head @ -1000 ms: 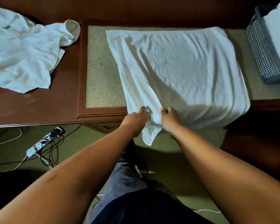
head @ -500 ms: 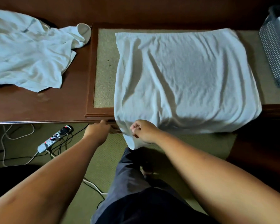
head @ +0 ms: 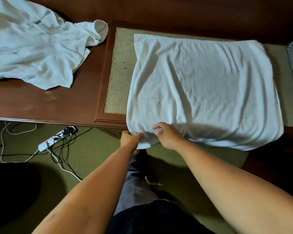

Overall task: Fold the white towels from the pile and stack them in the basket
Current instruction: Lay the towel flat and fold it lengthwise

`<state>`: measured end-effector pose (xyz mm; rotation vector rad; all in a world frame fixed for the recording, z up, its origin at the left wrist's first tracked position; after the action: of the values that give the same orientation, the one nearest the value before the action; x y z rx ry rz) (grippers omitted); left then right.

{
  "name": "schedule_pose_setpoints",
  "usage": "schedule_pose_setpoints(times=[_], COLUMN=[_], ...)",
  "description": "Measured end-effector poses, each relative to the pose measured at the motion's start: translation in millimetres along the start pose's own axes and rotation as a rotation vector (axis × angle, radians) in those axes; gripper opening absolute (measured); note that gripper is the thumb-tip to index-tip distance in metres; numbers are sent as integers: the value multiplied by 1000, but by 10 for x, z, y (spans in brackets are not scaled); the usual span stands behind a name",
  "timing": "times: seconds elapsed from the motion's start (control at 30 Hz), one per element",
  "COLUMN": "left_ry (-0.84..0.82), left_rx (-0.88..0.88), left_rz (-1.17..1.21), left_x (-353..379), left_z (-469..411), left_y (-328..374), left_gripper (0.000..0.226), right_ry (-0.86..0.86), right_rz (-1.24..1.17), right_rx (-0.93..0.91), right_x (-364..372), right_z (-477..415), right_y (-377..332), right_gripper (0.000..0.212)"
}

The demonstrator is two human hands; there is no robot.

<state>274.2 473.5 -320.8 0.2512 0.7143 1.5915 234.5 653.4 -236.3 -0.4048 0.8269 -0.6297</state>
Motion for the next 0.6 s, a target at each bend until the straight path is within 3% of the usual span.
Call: schedule_pose_setpoints(times=[0.1, 0.2, 0.4, 0.53, 0.6], left_ry=[104, 257, 392, 326, 271], left_rx=[112, 102, 130, 257, 200], left_rz=[-138, -135, -213, -186, -86], left_x=[-129, -516, -738, -429, -242], left_z=[1, -11, 76, 225, 244], left_y=[53, -42, -75, 125, 144], left_gripper=[17, 27, 9, 13, 26], right_ry=[-5, 12, -25, -25, -7], right_rz=[6, 12, 15, 20, 35], right_rx=[14, 8, -52, -63, -72], right_x=[-39, -33, 135, 151, 106], right_z=[-33, -71, -75, -98, -127], right_y=[71, 69, -89, -172, -216], right_gripper=[27, 26, 23, 22, 23])
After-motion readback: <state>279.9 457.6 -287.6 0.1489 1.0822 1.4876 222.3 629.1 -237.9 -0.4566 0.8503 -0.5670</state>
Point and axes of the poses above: each hand's wrist, its own z-axis away from the middle knuckle, its own x-axis out of the palm, y = z × x, the point moved 8 cm from there along -z, towards the middle knuckle, and after that the axes turned 3 degrees about y, right-handed, at the moved point
